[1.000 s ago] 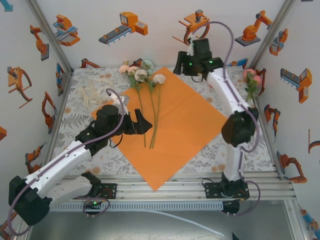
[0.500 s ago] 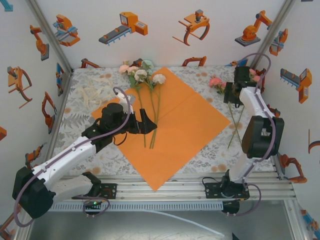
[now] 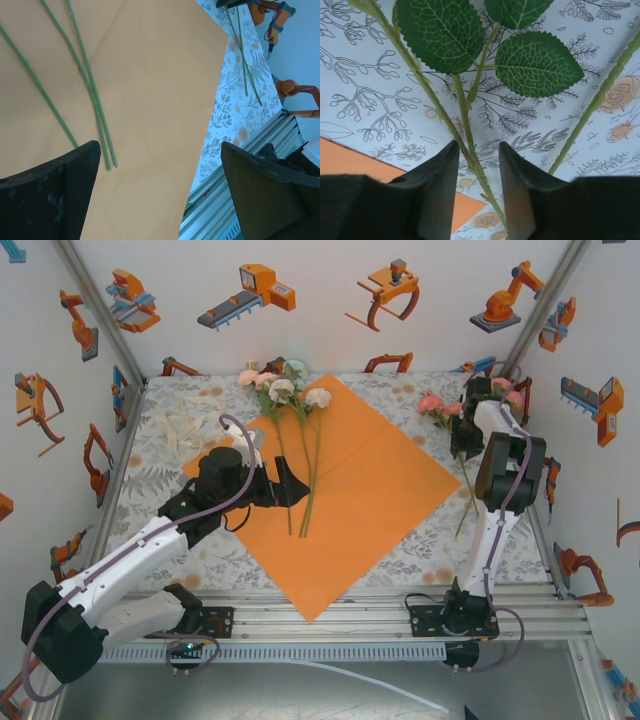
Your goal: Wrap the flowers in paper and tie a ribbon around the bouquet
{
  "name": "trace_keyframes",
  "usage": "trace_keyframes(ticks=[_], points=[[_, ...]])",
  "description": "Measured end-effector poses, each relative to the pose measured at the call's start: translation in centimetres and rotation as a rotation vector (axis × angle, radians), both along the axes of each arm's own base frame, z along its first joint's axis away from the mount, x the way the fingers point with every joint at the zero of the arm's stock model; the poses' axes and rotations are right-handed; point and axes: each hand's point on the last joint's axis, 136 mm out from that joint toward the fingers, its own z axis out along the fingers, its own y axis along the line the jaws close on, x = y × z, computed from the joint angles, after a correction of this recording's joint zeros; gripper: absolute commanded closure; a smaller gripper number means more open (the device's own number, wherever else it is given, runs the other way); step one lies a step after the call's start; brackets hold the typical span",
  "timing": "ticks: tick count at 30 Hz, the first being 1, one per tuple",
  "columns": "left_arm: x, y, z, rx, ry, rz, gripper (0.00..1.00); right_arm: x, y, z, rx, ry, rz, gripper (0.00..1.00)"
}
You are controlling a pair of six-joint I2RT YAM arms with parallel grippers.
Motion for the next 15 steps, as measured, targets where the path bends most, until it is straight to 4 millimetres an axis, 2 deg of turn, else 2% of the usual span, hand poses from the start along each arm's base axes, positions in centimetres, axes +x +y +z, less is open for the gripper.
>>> trace_keyframes(ticks=[4,10,12,15], points=[[0.1,0.0,-0.1,0.003,0.0,0.005,0.03,-0.2,0.2,0.1,0.007,0.013,0.017,0.88],[0.1,0.1,-0.2,0.006,0.002,0.007,0.03,-0.3,0.7,0.8,0.032,0.017,0.037,0.99],[0.1,0.1,-0.2,0.006,0.001,0.008,0.03,-0.2,1.0,1.8,0.041,-0.002,0.042,1.0],[0.1,0.1,-0.1,0.007,-0.001,0.005,0.03,0.1,1.6,5.3,0.059,-0.079,0.037,1.0]])
